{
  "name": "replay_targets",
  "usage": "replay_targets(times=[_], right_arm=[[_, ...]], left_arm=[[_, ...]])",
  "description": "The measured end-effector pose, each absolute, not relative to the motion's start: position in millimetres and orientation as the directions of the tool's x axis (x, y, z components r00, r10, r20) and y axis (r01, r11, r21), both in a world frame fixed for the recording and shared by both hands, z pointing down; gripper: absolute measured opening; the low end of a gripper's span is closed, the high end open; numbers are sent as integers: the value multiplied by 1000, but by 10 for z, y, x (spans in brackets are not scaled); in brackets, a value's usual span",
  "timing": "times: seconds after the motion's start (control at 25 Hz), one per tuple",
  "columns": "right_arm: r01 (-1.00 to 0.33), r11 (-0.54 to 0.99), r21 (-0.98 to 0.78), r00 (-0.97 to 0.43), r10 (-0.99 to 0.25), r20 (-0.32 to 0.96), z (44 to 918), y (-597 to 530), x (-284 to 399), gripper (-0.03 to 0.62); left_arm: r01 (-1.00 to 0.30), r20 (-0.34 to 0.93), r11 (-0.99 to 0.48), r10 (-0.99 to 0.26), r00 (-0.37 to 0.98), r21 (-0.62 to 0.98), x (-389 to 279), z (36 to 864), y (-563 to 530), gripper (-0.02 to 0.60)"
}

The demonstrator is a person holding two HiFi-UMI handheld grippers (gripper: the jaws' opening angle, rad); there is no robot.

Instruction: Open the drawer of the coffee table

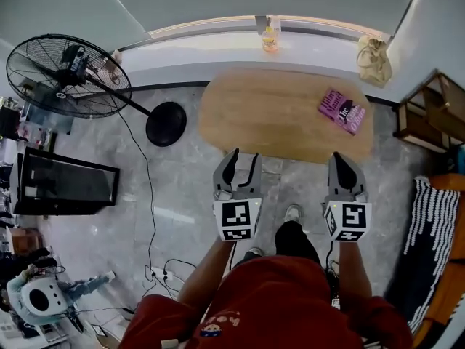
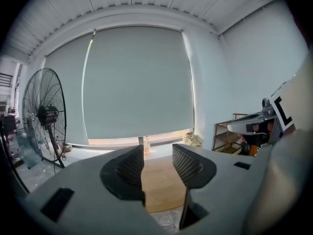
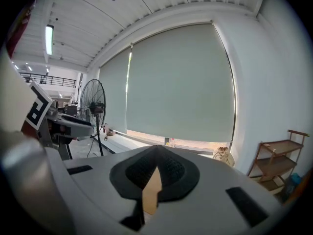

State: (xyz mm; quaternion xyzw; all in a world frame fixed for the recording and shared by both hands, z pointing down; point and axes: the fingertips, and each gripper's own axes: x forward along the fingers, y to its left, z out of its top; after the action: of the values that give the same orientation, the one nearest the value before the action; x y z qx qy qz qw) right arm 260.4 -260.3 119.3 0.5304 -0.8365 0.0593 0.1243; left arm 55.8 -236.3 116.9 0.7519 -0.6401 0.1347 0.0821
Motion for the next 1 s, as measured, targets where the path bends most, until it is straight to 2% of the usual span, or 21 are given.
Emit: replay_targets(times=[0.52, 0.8, 1.0], right_arm=[[-889, 458, 11, -440, -861, 254, 1146, -3538, 3175, -3], [-874, 486, -9, -473, -846, 247, 1189, -3650, 3130, -3], [-851, 524, -4, -511, -827, 235, 1192, -3592, 2864, -3]], left_arm=[[-987, 316, -148, -941, 122, -58, 1170, 1157, -3254, 183], [-990, 302, -123, -949, 95, -75, 1165, 1108, -3315, 183], [-993, 272, -91, -960, 68, -71, 968, 1066, -3228, 183]])
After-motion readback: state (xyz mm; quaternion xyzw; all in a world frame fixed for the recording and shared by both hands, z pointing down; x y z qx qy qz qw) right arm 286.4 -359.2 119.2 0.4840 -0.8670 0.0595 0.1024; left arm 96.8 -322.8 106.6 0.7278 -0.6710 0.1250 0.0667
